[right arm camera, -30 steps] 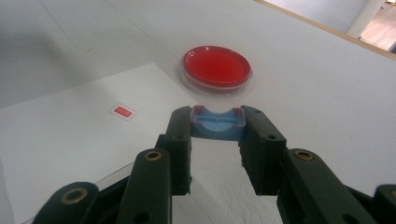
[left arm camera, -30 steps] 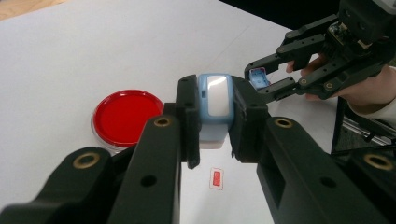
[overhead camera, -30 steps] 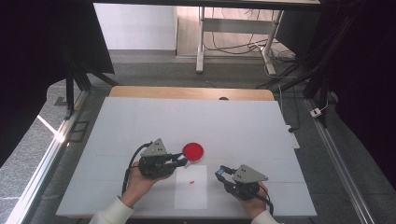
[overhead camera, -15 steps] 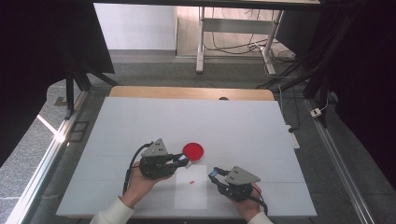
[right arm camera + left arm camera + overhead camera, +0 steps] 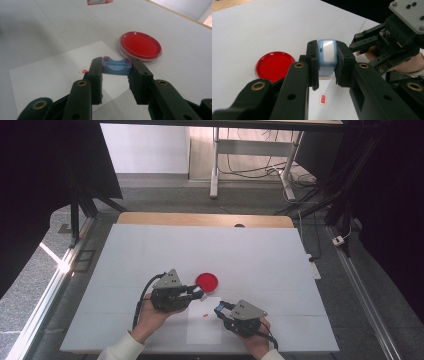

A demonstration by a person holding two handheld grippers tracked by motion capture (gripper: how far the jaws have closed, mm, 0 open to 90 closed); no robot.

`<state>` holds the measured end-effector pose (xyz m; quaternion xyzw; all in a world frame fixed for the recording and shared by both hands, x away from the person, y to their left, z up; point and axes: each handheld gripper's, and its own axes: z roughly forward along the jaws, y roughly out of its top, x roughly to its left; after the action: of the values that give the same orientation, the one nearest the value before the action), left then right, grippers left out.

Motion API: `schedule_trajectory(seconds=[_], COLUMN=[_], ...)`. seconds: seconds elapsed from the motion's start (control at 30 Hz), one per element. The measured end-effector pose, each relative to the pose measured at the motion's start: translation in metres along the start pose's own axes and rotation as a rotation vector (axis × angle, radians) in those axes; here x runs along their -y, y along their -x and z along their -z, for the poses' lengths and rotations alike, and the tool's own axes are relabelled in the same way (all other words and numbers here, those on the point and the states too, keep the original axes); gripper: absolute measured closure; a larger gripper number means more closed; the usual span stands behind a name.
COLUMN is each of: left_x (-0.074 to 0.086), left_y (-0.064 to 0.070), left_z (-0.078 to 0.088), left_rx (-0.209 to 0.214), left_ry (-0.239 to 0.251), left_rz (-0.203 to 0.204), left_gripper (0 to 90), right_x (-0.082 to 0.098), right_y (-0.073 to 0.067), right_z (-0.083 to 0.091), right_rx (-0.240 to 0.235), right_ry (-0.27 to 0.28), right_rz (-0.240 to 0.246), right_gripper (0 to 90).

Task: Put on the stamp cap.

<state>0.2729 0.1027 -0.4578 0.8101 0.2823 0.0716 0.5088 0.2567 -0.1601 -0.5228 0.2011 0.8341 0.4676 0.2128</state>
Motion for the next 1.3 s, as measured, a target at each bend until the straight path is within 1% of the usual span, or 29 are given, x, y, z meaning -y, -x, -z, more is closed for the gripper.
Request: schedule_trajectory(seconds=[0.17, 0.2, 0.23, 0.37, 0.4, 0.43, 0.5, 0.53, 0.7, 0.83, 0.87, 0.9, 0.93, 1.1, 1.3], left_x=[0.0, 0.0, -0.001, -0.001, -0.001, -0.001, -0.002, -0.002, -0.003, -0.003, -0.003, -0.004, -0.004, -0.005, -0.005], left_y=[0.001, 0.001, 0.001, 0.001, 0.001, 0.002, 0.003, 0.003, 0.004, 0.005, 0.005, 0.005, 0.006, 0.007, 0.007], left_z=[-0.001, -0.001, -0.001, -0.002, -0.002, -0.003, -0.003, -0.003, -0.004, -0.004, -0.004, -0.004, -0.004, -0.005, -0.006], left_rx=[0.003, 0.004, 0.004, 0.003, 0.006, 0.006, 0.008, 0.009, 0.011, 0.012, 0.013, 0.014, 0.014, 0.014, 0.018], left_ry=[0.0, 0.001, 0.0, -0.002, -0.002, -0.002, -0.001, 0.0, -0.001, 0.003, 0.003, 0.005, 0.006, 0.008, 0.01], left_rz=[-0.001, -0.001, -0.002, 0.0, -0.001, -0.003, -0.004, -0.005, -0.006, -0.006, -0.008, -0.008, -0.009, -0.011, -0.007], left_gripper=[75.2, 75.2, 75.2, 75.2, 75.2, 75.2, 75.2, 75.2, 75.2, 75.2, 75.2, 75.2, 75.2, 75.2, 75.2], right_x=[-0.002, -0.002, -0.002, -0.003, -0.003, -0.004, -0.004, -0.004, -0.006, -0.006, -0.007, -0.007, -0.007, -0.008, -0.009], right_y=[-0.003, -0.003, -0.003, -0.004, -0.004, -0.005, -0.005, -0.006, -0.007, -0.007, -0.007, -0.008, -0.008, -0.01, -0.012], right_z=[-0.002, -0.002, -0.003, -0.005, -0.005, -0.005, -0.006, -0.007, -0.008, -0.01, -0.01, -0.011, -0.012, -0.014, -0.016], right_rx=[-0.001, 0.008, -0.002, -0.002, -0.008, -0.004, -0.022, -0.008, -0.007, -0.001, -0.018, 0.007, -0.002, -0.01, -0.008], right_ry=[0.007, 0.002, 0.008, 0.014, 0.011, 0.014, 0.013, 0.015, 0.017, 0.022, 0.015, 0.017, 0.021, 0.021, 0.025], right_rz=[-0.005, -0.002, -0.003, -0.005, 0.001, 0.002, 0.0, 0.001, 0.009, 0.003, 0.006, 0.006, 0.005, 0.012, 0.015], right_gripper=[64.7, 64.7, 64.7, 64.7, 64.7, 64.7, 64.7, 64.7, 64.7, 64.7, 64.7, 64.7, 64.7, 64.7, 64.7])
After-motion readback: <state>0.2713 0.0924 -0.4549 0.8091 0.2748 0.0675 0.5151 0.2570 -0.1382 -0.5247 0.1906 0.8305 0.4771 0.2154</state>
